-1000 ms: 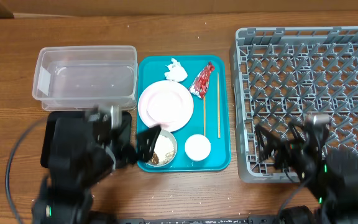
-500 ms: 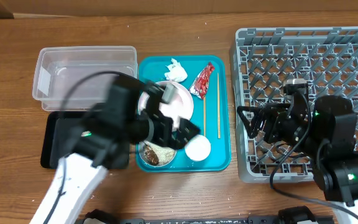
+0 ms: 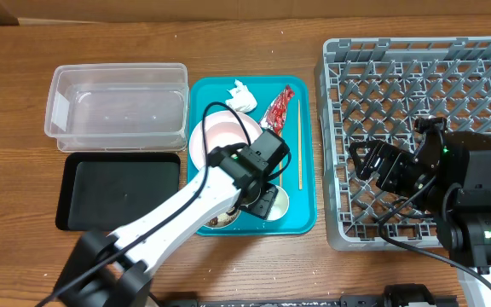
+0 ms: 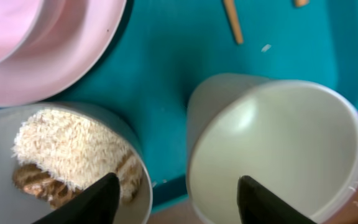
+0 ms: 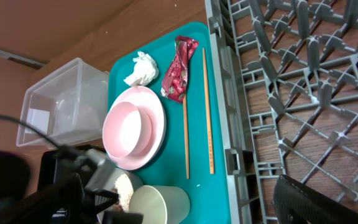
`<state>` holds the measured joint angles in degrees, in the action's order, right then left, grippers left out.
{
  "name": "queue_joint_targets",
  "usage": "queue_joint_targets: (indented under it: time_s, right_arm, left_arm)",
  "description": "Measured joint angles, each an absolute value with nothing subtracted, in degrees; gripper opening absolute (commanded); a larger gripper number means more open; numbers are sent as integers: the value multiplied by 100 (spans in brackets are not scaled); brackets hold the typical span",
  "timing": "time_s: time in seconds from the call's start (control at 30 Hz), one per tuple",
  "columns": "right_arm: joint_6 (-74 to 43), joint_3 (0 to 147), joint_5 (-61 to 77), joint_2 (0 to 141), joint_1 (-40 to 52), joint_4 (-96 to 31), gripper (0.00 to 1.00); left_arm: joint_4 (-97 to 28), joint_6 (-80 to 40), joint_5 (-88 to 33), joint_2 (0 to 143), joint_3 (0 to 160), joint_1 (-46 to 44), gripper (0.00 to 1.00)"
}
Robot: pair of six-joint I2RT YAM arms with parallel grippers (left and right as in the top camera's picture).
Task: Sort waste into correct bins and load items into the dishwasher
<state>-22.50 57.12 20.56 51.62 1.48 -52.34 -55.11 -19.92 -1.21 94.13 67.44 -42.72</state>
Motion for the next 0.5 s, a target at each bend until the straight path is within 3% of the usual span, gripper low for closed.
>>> queue_joint_targets:
  time_s: [0.1, 0.13, 0.5]
  right_arm:
    - [-2250, 5712, 2058, 5162, 148, -5282, 100]
    - [-2252, 5712, 2056, 5162, 148, -5293, 100]
    - [-2248, 5712, 2233, 5162, 148, -5312, 99]
  left_arm:
    - [-5341, -2049, -117, 9695, 6744, -4272, 7]
    - [-5317, -2062, -141, 9717, 6744, -4272, 4]
    - [-5830, -1986, -950, 9391, 7373, -3826, 4]
